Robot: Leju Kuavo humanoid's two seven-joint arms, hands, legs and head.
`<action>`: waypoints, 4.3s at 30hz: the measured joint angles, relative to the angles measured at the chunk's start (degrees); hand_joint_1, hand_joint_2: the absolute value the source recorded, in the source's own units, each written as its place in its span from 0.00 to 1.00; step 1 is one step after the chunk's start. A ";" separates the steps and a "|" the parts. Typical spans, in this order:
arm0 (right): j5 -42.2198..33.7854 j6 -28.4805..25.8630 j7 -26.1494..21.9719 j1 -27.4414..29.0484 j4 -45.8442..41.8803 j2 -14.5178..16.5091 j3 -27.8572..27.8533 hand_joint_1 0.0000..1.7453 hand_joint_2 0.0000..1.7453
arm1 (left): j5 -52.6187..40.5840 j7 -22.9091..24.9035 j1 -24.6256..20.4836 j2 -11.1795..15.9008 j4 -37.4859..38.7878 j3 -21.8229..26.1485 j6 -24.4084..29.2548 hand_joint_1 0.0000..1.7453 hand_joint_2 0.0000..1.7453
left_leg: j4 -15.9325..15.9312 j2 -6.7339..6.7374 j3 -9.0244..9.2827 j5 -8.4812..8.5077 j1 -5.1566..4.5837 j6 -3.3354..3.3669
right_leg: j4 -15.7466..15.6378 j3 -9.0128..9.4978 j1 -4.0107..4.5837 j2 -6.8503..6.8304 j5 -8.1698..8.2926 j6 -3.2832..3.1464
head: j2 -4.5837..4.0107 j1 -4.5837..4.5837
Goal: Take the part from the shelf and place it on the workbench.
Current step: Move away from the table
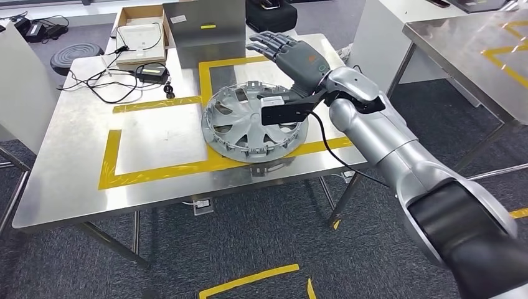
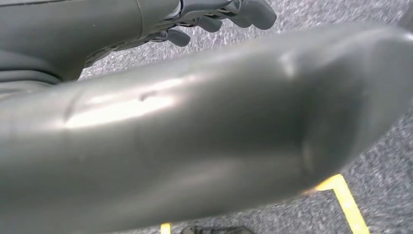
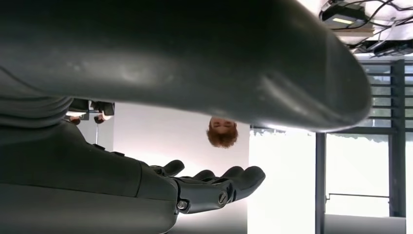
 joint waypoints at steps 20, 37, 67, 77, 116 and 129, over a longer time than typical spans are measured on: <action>-1.07 1.40 0.03 1.53 -5.94 -2.05 0.52 0.00 0.00 | 0.14 -0.58 0.20 0.03 0.02 0.56 -0.11 0.00 0.00 | 15.12 -0.10 -6.55 -5.38 0.09 -3.36 | -6.68 3.84 0.26 -0.26 3.76 -3.25 | 0.00 -0.16; -1.81 1.99 1.04 3.26 -8.75 -4.47 1.09 0.00 0.00 | -0.03 -0.62 0.07 0.15 -0.05 0.58 -0.31 0.00 0.00 | 0.21 0.14 -4.22 3.18 -0.30 0.39 | 3.76 3.38 0.21 -0.21 -1.24 -0.26 | 0.00 -0.05; -1.02 -0.09 2.03 6.56 -11.94 -6.58 1.20 0.00 0.00 | -0.46 -1.03 0.10 0.36 -0.05 0.71 -1.37 0.00 0.00 | -0.21 0.17 -0.99 0.70 -0.39 0.63 | 9.92 -2.89 0.36 -0.32 -4.42 0.33 | 0.00 0.23; -0.43 -0.98 2.05 7.31 -12.60 -6.70 0.91 0.00 0.00 | -0.64 -0.89 -0.11 0.32 -0.06 0.71 -1.79 0.00 0.00 | 0.74 0.09 -3.22 1.72 -0.62 -1.86 | -7.27 7.77 0.81 -0.50 1.22 -2.75 | 0.00 0.11; -0.11 1.15 2.73 6.84 -11.76 -5.76 0.19 0.00 1.00 | -1.05 -0.94 -0.18 0.44 -0.06 0.73 -0.80 0.00 1.00 | 7.08 -0.05 -2.93 -3.02 -0.07 -3.05 | -6.91 4.43 0.60 -0.83 3.67 -2.97 | 0.00 -0.13; 0.24 1.74 4.23 6.71 -10.74 -5.66 -0.22 0.00 1.00 | -1.02 -0.59 -0.16 0.41 -0.07 0.80 -1.51 0.00 1.00 | 0.16 -0.19 0.34 -0.83 -0.39 -0.55 | -7.49 3.45 1.03 -0.75 5.82 -2.26 | 0.00 0.04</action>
